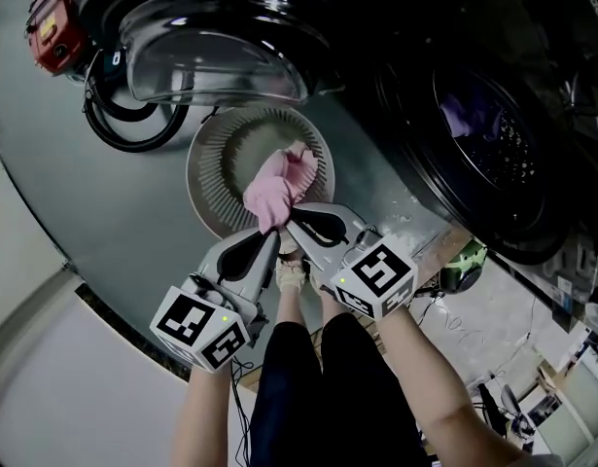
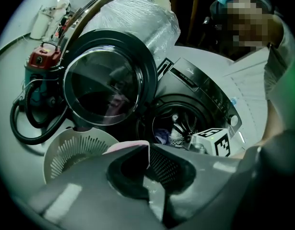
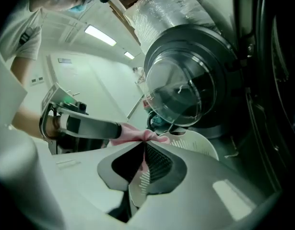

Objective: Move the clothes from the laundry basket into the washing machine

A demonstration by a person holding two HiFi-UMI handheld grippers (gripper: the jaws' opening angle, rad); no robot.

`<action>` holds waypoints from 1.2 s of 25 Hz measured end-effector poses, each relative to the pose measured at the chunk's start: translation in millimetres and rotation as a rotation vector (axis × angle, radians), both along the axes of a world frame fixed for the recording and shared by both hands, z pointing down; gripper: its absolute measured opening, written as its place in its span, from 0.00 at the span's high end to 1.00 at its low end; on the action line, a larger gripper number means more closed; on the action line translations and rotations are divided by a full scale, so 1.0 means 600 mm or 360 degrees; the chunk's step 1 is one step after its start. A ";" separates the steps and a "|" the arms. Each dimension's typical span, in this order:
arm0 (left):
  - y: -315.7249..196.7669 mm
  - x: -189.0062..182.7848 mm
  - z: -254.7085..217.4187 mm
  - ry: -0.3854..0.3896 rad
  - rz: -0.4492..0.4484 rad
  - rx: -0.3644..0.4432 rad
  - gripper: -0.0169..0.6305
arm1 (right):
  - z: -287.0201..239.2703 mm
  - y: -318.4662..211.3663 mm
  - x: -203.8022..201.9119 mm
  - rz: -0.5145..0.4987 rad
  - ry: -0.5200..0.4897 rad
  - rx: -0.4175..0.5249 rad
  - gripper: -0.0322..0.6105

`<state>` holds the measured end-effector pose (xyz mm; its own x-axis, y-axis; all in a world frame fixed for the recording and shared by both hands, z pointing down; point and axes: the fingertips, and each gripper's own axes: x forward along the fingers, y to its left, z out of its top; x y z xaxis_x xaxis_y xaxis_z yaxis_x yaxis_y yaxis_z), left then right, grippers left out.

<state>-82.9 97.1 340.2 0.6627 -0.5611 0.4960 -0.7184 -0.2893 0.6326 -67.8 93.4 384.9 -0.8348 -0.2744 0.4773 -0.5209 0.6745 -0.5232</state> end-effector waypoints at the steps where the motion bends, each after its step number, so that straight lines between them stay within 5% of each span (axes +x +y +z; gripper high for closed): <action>1: -0.001 0.000 0.005 -0.0009 -0.0007 0.0010 0.96 | -0.008 -0.004 0.010 0.0042 -0.0004 0.0017 0.88; 4: -0.007 0.016 0.016 -0.0026 0.0032 0.0057 0.90 | -0.034 -0.020 0.047 0.0147 -0.0008 0.0074 0.89; 8: -0.009 0.042 0.067 -0.0216 0.0193 0.0095 0.64 | -0.070 -0.038 0.097 0.0237 -0.0011 0.0129 0.89; 12: -0.025 0.063 0.142 -0.0429 0.0369 0.0173 0.61 | -0.115 -0.047 0.127 0.0227 0.0006 0.0234 0.89; 16: -0.034 0.078 0.217 -0.0552 0.0477 0.0154 0.61 | -0.155 -0.058 0.157 0.0299 -0.0059 0.0272 0.89; 23: -0.045 0.099 0.288 -0.0560 0.0496 0.0025 0.65 | -0.178 -0.050 0.182 0.0362 -0.0076 0.0290 0.89; 24: -0.045 0.101 0.294 -0.0565 0.0510 0.0025 0.69 | -0.177 -0.048 0.185 0.0372 -0.0072 0.0292 0.89; 26: -0.048 0.100 0.298 -0.0584 0.0509 0.0036 0.95 | -0.167 -0.047 0.192 0.0392 -0.0049 0.0299 0.89; 30: -0.047 0.068 0.278 -0.0574 0.0409 0.0020 0.95 | -0.120 -0.052 0.218 0.0462 0.0131 0.0325 0.88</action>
